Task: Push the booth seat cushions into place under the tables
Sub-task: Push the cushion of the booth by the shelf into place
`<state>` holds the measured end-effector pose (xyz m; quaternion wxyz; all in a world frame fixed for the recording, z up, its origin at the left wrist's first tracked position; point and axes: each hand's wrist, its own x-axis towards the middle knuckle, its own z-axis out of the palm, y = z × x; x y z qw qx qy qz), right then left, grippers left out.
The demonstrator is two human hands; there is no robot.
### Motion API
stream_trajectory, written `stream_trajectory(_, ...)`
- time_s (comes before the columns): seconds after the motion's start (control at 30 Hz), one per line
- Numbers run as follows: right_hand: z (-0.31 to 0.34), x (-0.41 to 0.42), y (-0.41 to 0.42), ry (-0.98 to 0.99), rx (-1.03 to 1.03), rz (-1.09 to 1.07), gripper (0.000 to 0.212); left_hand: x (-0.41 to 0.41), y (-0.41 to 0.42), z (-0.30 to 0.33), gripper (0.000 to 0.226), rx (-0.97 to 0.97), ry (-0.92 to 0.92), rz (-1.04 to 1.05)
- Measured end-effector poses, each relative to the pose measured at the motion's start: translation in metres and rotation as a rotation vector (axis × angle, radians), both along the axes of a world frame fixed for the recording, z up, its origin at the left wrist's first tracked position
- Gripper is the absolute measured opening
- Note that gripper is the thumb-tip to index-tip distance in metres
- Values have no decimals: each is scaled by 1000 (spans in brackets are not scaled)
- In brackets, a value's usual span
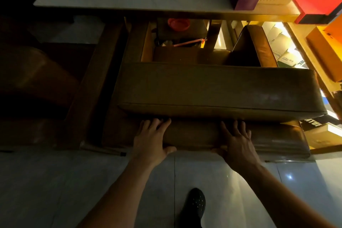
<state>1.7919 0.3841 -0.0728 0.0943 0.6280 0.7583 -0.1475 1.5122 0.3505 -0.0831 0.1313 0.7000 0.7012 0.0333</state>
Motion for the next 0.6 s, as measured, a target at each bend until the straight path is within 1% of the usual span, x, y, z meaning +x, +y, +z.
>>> stream_trajectory(0.17, 1, 1, 1, 6, -12, 6, 98, -1, -1, 2, 91, 0, -1, -23)
stream_trajectory(0.37, -9, 13, 2, 16, -26, -3, 99, 8, -1, -1, 89, 66, 19, -29)
stream_trajectory(0.47, -14, 16, 7, 33, -35, -8, 100, 8, 2, -1, 88, 84, 5, -20)
stream_trajectory(0.6, -13, 20, 14, 0, -10, -8, 99, 15, 6, -2, 86, 85, -25, -3)
